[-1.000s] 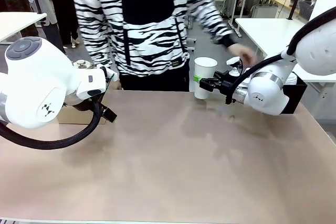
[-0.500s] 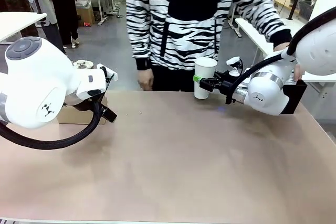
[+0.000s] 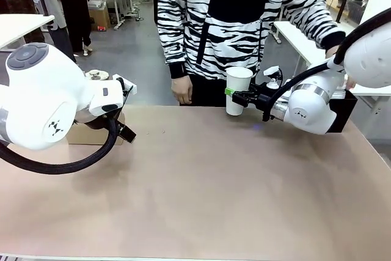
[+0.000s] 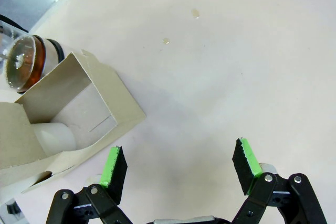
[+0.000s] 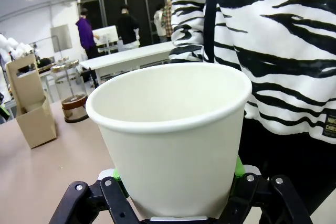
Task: Pour a drink into a cup and package it in a carrier.
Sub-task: When a person places the Paper Cup Lid on the 600 ml Paper Cup , lift the 600 ml Paper Cup.
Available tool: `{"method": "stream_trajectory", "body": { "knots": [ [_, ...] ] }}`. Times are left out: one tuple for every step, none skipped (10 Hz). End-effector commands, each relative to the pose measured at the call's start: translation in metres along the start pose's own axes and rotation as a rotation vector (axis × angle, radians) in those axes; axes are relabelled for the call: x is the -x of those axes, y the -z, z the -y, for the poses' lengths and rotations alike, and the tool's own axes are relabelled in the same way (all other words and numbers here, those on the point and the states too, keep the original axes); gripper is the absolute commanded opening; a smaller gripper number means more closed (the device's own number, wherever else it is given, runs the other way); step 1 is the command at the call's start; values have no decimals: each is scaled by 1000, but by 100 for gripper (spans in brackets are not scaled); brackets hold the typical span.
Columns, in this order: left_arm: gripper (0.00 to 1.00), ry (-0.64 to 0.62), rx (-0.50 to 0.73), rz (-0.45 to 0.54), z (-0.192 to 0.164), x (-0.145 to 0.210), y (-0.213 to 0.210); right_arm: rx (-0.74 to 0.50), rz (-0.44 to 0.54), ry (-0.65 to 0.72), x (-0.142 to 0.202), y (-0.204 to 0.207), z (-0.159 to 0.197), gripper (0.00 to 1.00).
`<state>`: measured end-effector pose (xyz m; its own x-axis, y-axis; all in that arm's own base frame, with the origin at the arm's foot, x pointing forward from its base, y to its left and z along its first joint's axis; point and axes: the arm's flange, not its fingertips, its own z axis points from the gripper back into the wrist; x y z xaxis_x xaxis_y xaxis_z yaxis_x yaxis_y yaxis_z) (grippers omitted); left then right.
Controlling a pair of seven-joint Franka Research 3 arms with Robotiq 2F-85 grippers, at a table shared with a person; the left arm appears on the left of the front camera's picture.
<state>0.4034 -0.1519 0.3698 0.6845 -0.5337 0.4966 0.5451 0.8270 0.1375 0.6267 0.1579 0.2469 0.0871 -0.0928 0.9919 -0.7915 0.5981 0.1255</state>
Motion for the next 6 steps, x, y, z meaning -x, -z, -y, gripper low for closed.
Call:
{"method": "stream_trajectory", "body": {
  "knots": [
    [100, 0, 2, 2, 0, 0, -1, 11, 4, 6, -1, 2, -1, 80],
    [100, 0, 2, 2, 0, 0, -1, 11, 4, 6, -1, 2, -1, 80],
    [100, 0, 2, 2, 0, 0, -1, 11, 4, 6, -1, 2, -1, 80],
    [100, 0, 2, 2, 0, 0, -1, 11, 4, 6, -1, 2, -1, 80],
    [100, 0, 2, 2, 0, 0, -1, 11, 4, 6, -1, 2, -1, 80],
    [100, 0, 2, 2, 0, 0, -1, 11, 4, 6, -1, 2, -1, 80]
  ]
}}
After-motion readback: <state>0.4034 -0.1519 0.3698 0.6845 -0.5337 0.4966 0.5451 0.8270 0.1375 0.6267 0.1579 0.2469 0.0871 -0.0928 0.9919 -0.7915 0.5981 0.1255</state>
